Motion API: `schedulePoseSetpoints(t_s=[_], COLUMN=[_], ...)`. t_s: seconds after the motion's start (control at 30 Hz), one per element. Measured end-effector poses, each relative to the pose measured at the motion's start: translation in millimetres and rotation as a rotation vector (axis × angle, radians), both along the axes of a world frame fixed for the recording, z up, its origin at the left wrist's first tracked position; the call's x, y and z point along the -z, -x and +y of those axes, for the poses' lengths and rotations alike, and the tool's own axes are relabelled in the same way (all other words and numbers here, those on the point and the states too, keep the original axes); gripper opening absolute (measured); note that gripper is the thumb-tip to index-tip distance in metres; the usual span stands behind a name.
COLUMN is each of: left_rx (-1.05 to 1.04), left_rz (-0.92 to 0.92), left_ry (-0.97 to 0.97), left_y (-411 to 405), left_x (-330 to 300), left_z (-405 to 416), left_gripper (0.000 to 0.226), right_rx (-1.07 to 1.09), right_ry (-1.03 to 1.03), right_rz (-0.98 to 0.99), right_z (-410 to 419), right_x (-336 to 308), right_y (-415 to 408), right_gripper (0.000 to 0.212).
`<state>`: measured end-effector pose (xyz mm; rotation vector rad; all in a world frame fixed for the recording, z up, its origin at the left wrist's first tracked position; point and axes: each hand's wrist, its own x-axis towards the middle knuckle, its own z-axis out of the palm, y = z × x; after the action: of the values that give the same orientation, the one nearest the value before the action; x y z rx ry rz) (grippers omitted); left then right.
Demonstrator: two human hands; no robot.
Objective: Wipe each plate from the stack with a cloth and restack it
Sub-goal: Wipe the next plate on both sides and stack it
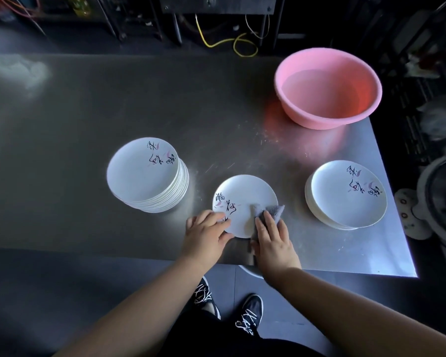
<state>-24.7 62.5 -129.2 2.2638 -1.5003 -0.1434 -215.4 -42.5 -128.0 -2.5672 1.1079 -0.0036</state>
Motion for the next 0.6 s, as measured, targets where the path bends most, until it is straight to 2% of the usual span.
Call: schedulePoseSetpoints(t_s=[0.2, 0.27, 0.33, 0.4, 0.5, 0.6], left_rx=[0.033, 0.048, 0.062, 0.042, -0.122, -0.307], left_rz=[0.024, 0.042, 0.071, 0.122, 0.368, 0.662], left_ry=[0.023, 0.005, -0.003, 0.031, -0.025, -0.291], left_y=[-10.1, -12.2, -14.0, -17.6, -25.9, -39.9], left_x=[7.1, 7.4, 3.1, -4.2, -26.6, -44.2], left_z=[-2.0, -3.3, -4.1, -4.5, -9.4, -25.1], left_gripper=[0.025, 0.026, 0.027, 0.032, 0.048, 0.049], right_rx=[-0.032, -0.058, 0.023, 0.225, 0.468, 0.507], right_ry=[0.055, 0.031, -0.092, -0.268, -0.301, -0.349], right_rz=[-0.104, -0.171, -0.202, -0.172, -0.005, 0.225], right_z=[-30.3, -18.9, -13.8, -23.5, -57.2, -86.8], right_x=[5.2, -3.0, -27.6, -57.6, -81.3, -84.1], right_y=[-2.3, 2.5, 4.3, -1.4, -16.4, -34.6], right_gripper=[0.052, 0.033, 0.014, 0.013, 0.015, 0.029])
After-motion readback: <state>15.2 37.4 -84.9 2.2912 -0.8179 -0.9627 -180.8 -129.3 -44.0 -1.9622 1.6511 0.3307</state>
